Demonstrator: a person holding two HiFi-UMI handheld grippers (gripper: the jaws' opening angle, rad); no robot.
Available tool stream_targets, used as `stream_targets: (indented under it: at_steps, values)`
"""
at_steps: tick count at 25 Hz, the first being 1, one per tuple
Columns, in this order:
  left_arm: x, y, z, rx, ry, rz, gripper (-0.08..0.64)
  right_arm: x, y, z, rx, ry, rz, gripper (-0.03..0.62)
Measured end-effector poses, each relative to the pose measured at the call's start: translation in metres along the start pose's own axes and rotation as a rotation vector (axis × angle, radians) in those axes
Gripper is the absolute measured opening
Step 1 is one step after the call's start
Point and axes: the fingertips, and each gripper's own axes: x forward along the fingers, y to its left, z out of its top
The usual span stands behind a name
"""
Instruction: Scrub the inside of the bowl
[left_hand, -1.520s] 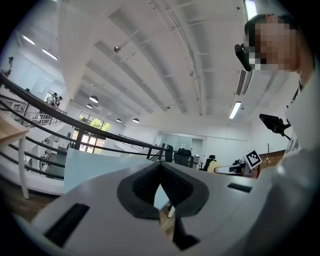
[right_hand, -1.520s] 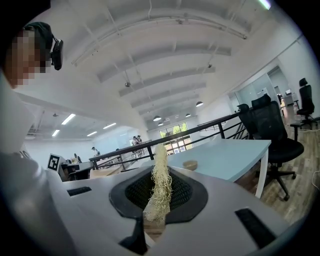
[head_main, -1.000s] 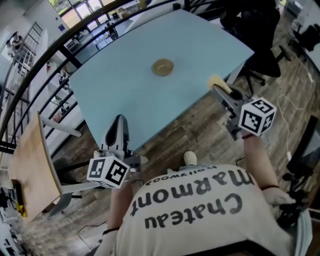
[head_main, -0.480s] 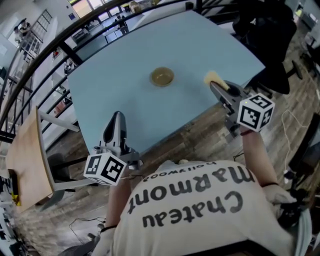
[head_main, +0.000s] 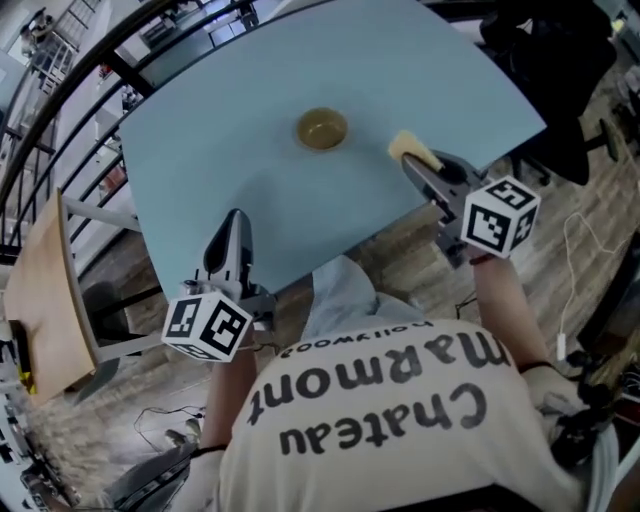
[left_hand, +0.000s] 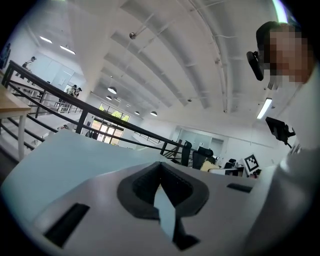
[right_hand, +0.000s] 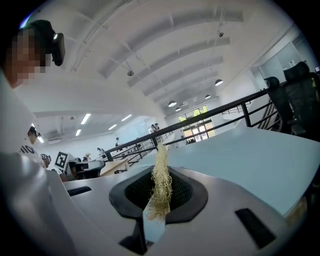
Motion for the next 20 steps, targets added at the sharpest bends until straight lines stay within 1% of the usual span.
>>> stream_targets:
  at_steps: [3, 8, 13, 17, 20]
  values:
    - [0.012, 0.01, -0.013, -0.014, 0.023, 0.007, 0.003, 0.014, 0.001, -0.011, 0.009, 0.022, 0.018, 0.061]
    - [0.037, 0.007, -0.031, -0.036, 0.063, 0.024, 0.003, 0.025, -0.006, -0.027, 0.027, 0.079, 0.067, 0.061]
    - [0.083, 0.028, -0.047, -0.039, 0.103, 0.043, 0.003, 0.063, -0.023, -0.026, 0.034, 0.115, 0.123, 0.061]
    - [0.11, 0.04, -0.059, -0.087, 0.145, 0.06, 0.005, 0.088, -0.036, -0.025, 0.032, 0.158, 0.157, 0.06]
    - [0.132, 0.043, -0.068, -0.133, 0.18, 0.068, 0.005, 0.105, -0.05, -0.029, 0.041, 0.21, 0.17, 0.061]
